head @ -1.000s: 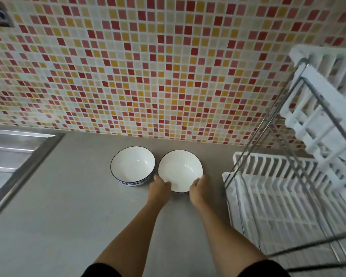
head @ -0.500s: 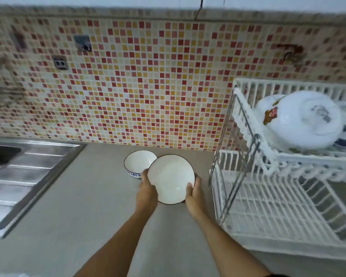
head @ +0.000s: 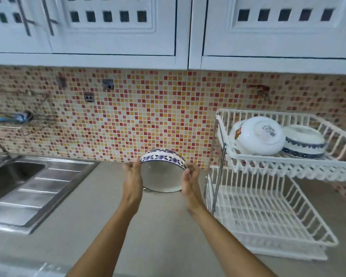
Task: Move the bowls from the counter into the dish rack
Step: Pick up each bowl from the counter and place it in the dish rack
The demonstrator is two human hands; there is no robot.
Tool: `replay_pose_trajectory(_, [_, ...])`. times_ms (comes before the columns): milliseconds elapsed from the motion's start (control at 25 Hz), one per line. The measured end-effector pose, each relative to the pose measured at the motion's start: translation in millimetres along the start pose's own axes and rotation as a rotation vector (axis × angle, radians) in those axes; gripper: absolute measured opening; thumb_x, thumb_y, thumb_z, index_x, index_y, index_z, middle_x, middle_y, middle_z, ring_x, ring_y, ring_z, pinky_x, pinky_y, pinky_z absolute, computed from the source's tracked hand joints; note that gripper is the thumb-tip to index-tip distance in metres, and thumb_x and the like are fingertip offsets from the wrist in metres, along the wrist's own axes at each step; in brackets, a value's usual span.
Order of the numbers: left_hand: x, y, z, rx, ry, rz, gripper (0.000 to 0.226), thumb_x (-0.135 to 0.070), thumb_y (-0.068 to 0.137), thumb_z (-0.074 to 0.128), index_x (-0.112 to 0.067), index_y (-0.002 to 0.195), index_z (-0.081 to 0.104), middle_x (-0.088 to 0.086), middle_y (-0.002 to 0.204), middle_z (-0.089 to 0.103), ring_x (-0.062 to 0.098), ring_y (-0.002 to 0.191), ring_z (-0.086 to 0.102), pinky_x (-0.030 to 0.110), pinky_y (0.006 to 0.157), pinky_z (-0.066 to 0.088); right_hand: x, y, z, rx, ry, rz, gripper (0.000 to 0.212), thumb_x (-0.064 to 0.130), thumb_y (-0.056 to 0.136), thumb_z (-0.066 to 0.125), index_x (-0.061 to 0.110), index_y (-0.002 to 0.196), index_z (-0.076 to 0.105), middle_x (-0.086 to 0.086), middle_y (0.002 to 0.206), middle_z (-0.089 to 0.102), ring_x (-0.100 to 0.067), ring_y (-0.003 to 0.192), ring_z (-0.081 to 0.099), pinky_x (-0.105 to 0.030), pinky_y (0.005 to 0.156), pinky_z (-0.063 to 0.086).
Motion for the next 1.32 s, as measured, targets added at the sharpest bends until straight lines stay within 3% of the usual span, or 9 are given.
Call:
replay_pose_trajectory(80, [-43,-9,12,0.009,-0.107,0.096,0.074,-0.083,0.063,0.039,-0.027,0.112,0.041,0.004,0.122,0.051,0.023,0.114,0.052,0.053,0.098,0.048,43,6,-13,0.01,0.029,-0.09,0.024,0.049,0.086,0.032,0.034,0.104,0.034,0.014,0.098,0.043,0.013,0.085,0.047,0.001,0.075,0.038])
replay_pose_trajectory(200, [-97,-22,45,0.114,-0.272,0.218,0.05,-0.066,0.076,0.037,-0.028,0.106,0.051,0.0,0.116,0.056,0.017,0.106,0.054,0.028,0.076,0.051,103,12,-45,0.034,0.091,-0.184,0.025,0.046,0.088,0.037,0.039,0.112,0.035,0.008,0.124,0.049,0.01,0.107,0.052,-0.012,0.09,0.042])
replay_pose_trajectory(320, [-146,-44,95,0.242,-0.342,0.35,0.034,-0.048,0.091,0.031,-0.037,0.105,0.059,-0.008,0.11,0.063,0.01,0.104,0.057,0.024,0.083,0.049,157,15,-103,0.025,0.054,-0.25,0.044,0.064,0.088,0.031,0.054,0.131,0.031,0.012,0.15,0.034,-0.003,0.134,0.037,-0.032,0.112,0.03])
replay_pose_trajectory(520, [-197,-76,204,0.404,-0.346,0.536,0.036,-0.049,0.087,0.034,-0.037,0.11,0.059,-0.01,0.111,0.065,0.002,0.101,0.06,0.02,0.084,0.051,195,38,-236,0.115,-0.211,-0.127,0.077,0.087,0.068,0.031,0.062,0.139,0.014,0.015,0.158,0.019,-0.01,0.139,0.027,-0.054,0.117,0.016])
replay_pose_trajectory(680, [-193,-85,295,0.541,-0.139,0.534,0.06,-0.062,0.085,0.031,-0.032,0.134,0.046,-0.005,0.136,0.055,0.008,0.125,0.051,0.032,0.105,0.04,189,53,-338,0.155,-0.286,-0.06,0.101,0.084,0.056,0.053,0.038,0.144,0.032,0.008,0.142,0.048,-0.018,0.13,0.047,-0.039,0.114,0.03])
replay_pose_trajectory(880, [-178,-90,383,0.618,0.194,0.436,0.071,-0.065,0.09,0.025,-0.024,0.148,0.032,0.001,0.156,0.032,0.021,0.141,0.034,0.038,0.11,0.024,164,68,-434,0.033,-0.239,-0.089,0.06,0.038,0.088,0.049,0.024,0.144,0.032,0.022,0.103,0.052,-0.001,0.102,0.051,-0.032,0.108,0.034])
replay_pose_trajectory(1080, [-170,-76,438,0.611,0.388,0.496,0.104,-0.08,0.058,0.051,-0.024,0.144,0.031,-0.004,0.129,0.057,0.012,0.107,0.061,0.038,0.099,0.047,128,94,-474,0.131,-0.357,-0.193,0.091,0.069,0.061,0.064,0.033,0.14,0.033,0.02,0.128,0.051,0.002,0.115,0.055,-0.019,0.093,0.051])
replay_pose_trajectory(1200, [-160,-62,460,0.646,0.528,0.51,0.104,-0.068,0.055,0.074,-0.032,0.141,0.027,-0.009,0.124,0.055,0.016,0.108,0.06,0.035,0.091,0.055,107,116,-487,0.21,-0.483,-0.179,0.112,0.058,0.052,0.082,0.038,0.146,0.024,0.008,0.152,0.033,-0.011,0.136,0.04,-0.036,0.109,0.041])
replay_pose_trajectory(1320, [-150,-47,477,0.686,0.736,0.472,0.102,-0.064,0.057,0.077,-0.031,0.14,0.029,-0.003,0.131,0.054,0.02,0.113,0.057,0.037,0.096,0.052,85,134,-493,0.289,-0.671,-0.079,0.124,0.047,0.052,0.086,0.034,0.15,0.01,0.008,0.157,0.021,-0.014,0.143,0.027,-0.039,0.116,0.03])
Point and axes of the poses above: each hand's wrist, its own y-axis towards the middle knuckle, its own z-axis out of the palm, x = y × z, the point moved 6 cm from there along y, towards the middle knuckle
